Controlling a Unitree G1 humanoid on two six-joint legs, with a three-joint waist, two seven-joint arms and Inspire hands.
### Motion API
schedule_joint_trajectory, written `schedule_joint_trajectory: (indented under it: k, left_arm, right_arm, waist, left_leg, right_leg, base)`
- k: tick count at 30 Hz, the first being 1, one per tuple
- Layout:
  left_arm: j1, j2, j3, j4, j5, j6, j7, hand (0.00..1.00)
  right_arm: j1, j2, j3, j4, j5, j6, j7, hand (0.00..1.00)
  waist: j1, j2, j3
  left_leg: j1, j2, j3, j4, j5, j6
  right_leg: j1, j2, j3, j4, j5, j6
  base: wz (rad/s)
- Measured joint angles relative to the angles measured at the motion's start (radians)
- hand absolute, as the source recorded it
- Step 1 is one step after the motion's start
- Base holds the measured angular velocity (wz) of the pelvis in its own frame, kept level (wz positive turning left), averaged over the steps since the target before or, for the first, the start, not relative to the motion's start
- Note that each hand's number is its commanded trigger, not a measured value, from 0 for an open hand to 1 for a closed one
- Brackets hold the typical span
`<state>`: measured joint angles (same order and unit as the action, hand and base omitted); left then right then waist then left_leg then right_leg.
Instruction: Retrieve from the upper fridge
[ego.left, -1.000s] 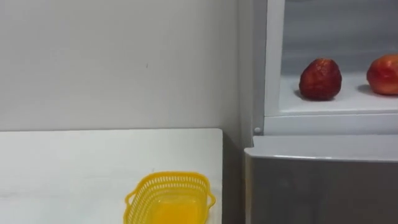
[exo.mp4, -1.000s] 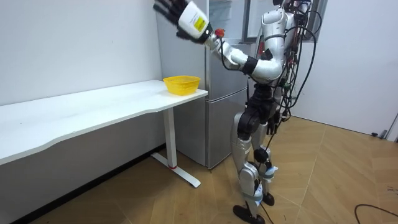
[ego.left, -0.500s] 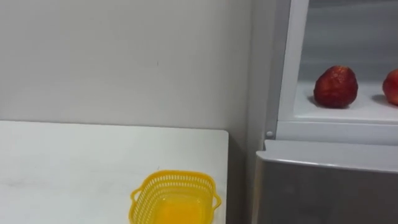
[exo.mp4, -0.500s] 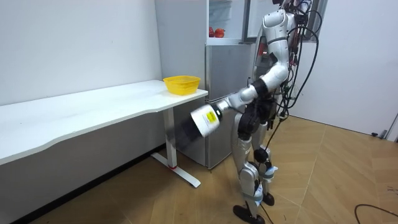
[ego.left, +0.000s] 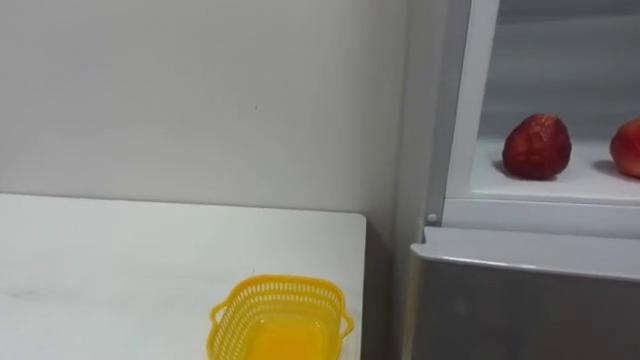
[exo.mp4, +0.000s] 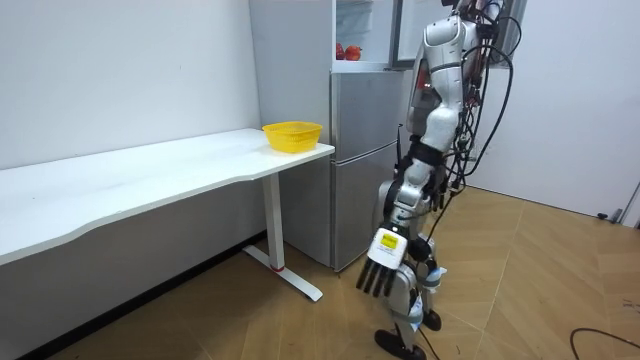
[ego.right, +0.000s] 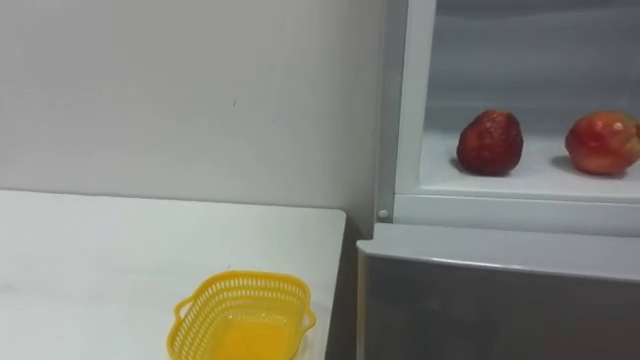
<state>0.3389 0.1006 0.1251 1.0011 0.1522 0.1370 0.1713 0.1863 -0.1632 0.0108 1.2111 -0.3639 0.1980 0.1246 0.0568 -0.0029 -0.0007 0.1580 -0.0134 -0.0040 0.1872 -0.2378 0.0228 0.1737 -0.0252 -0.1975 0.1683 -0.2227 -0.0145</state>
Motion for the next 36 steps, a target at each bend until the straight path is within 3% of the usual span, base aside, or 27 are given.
schedule_joint_trajectory:
  k: [4, 6, 15, 22, 26, 30, 33, 36]
  left_arm:
    - [-0.063, 0.001, -0.072, -0.001, 0.148, 0.031, -0.078, 0.00]
    - [-0.079, 0.002, -0.075, -0.001, 0.185, 0.042, -0.097, 0.00]
    - [-0.056, 0.025, -0.089, 0.009, 0.202, 0.081, -0.167, 0.00]
    - [-0.045, 0.021, -0.089, 0.009, 0.212, 0.084, -0.185, 0.00]
    - [-0.046, 0.016, -0.086, 0.008, 0.212, 0.081, -0.180, 0.00]
    - [-0.031, 0.014, -0.079, -0.037, 0.211, 0.067, -0.166, 0.00]
    - [-0.030, 0.015, -0.078, -0.046, 0.210, 0.028, -0.124, 0.00]
    - [-0.024, 0.014, -0.075, -0.044, 0.212, -0.009, -0.089, 0.00]
  right_arm:
    - [-0.002, 0.010, 0.048, -0.001, 0.001, 0.006, 0.001, 0.00]
    - [-0.002, 0.019, 0.050, -0.001, 0.001, 0.013, 0.004, 0.00]
    - [-0.002, 0.020, 0.054, 0.007, 0.011, 0.021, 0.014, 0.00]
    - [0.001, 0.021, 0.012, -0.035, 0.053, 0.011, -0.080, 0.00]
    - [0.018, 0.022, -0.084, -0.280, 0.118, -0.009, -0.197, 0.00]
    - [0.045, 0.047, -0.144, -0.667, 0.164, -0.088, -0.297, 0.00]
    - [0.066, 0.057, -0.141, -0.862, 0.207, -0.146, -0.357, 0.00]
    - [0.103, 0.063, -0.142, -0.998, 0.238, -0.173, -0.418, 0.00]
  waist:
    - [-0.002, -0.009, -0.0001]
    - [-0.004, -0.012, 0.0004]
    - [-0.024, -0.012, 0.0002]
    - [-0.027, -0.016, 0.0014]
    - [-0.033, -0.015, 0.0040]
    - [-0.061, -0.011, 0.0038]
    - [-0.078, -0.008, 0.0029]
    - [-0.079, -0.006, -0.0024]
  left_leg:
    - [0.005, 0.000, 0.011, 0.000, 0.000, 0.000]
    - [0.007, 0.000, 0.020, 0.000, 0.000, 0.000]
    - [0.023, 0.001, 0.038, -0.004, 0.000, 0.000]
    - [0.030, 0.003, 0.056, -0.019, 0.000, 0.000]
    - [0.022, 0.006, 0.074, -0.029, 0.000, 0.000]
    - [0.019, 0.008, 0.087, -0.028, 0.000, 0.000]
    - [0.019, 0.009, 0.096, -0.027, 0.000, 0.000]
    - [0.020, 0.011, 0.117, -0.027, 0.000, 0.000]
  right_leg:
    - [0.000, 0.001, 0.009, 0.001, 0.000, 0.000]
    - [0.000, 0.003, 0.018, 0.001, 0.000, 0.000]
    - [0.002, 0.010, 0.059, 0.004, 0.001, -0.001]
    - [-0.003, 0.010, 0.068, 0.004, -0.001, 0.001]
    - [-0.033, 0.015, 0.090, 0.019, 0.000, 0.000]
    - [-0.039, 0.024, 0.099, 0.017, 0.002, -0.001]
    - [-0.041, 0.026, 0.108, 0.014, 0.003, -0.002]
    - [-0.051, 0.030, 0.134, 0.018, 0.004, -0.003]
  base:
    - [-0.07]
    - [-0.10]
    - [-0.11]
    - [-0.03]
    - [-0.15]
    - [-0.06]
    - [-0.06]
    - [-0.29]
